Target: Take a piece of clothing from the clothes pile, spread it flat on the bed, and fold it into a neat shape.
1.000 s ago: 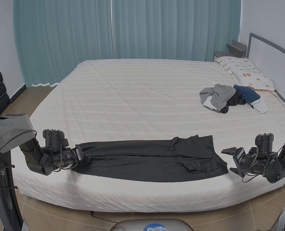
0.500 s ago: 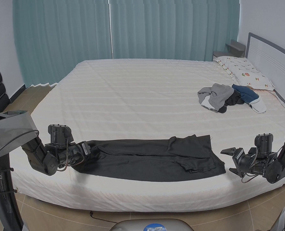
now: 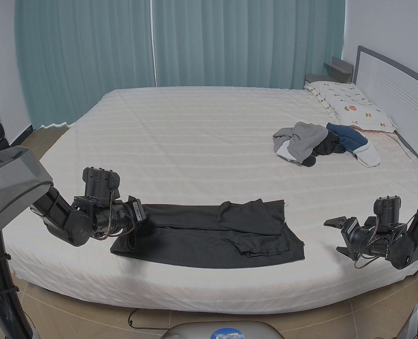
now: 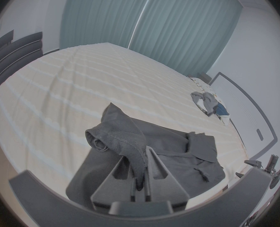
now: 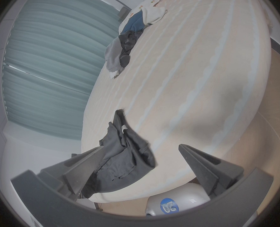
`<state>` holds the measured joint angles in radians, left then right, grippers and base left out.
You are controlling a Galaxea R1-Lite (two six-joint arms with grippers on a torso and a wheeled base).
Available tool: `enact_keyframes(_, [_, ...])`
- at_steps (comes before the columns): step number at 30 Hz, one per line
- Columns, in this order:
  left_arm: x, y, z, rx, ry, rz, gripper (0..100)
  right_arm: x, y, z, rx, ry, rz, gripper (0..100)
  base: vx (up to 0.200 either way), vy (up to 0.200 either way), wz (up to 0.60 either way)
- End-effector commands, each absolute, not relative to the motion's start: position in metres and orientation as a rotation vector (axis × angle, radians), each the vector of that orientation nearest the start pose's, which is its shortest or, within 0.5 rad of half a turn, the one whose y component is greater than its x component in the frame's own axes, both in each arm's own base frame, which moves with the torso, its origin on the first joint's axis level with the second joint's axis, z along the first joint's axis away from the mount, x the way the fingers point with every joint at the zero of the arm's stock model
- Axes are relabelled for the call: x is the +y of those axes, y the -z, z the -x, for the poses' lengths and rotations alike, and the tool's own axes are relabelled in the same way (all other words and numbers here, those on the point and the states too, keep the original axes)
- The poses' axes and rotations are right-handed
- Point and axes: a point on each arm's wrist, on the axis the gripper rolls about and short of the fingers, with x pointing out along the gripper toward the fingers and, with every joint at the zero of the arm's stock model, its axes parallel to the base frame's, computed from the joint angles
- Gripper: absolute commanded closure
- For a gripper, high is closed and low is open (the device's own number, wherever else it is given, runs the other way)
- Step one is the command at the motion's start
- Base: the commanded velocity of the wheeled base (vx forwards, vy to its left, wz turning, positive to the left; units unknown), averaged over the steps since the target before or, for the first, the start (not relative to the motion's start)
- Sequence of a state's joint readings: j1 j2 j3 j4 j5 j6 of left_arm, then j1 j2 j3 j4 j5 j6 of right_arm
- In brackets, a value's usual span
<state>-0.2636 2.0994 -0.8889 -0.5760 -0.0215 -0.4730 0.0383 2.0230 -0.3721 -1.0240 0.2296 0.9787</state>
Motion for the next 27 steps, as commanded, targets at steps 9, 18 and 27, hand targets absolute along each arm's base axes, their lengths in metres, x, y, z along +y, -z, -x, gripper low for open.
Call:
enact_keyframes(9, [-0.15,-0.096,-0.357,0.717,0.236,0.336,100,0.017,-0.03,-0.275,0.705,0.061,-0.998,0,0.0,-0.2,0.0])
enact_keyframes(18, [-0.193,-0.101,-0.363,0.779,0.29,0.298,100,0.019,-0.031,-0.275,0.705,0.052,-0.995,0,0.0,-0.2,0.0])
enact_keyframes(27, [-0.227,-0.08,-0.374,0.841,0.278,0.296,100,0.02,-0.029,-0.275,0.714,0.053,-0.995,0,0.0,-0.156,0.0])
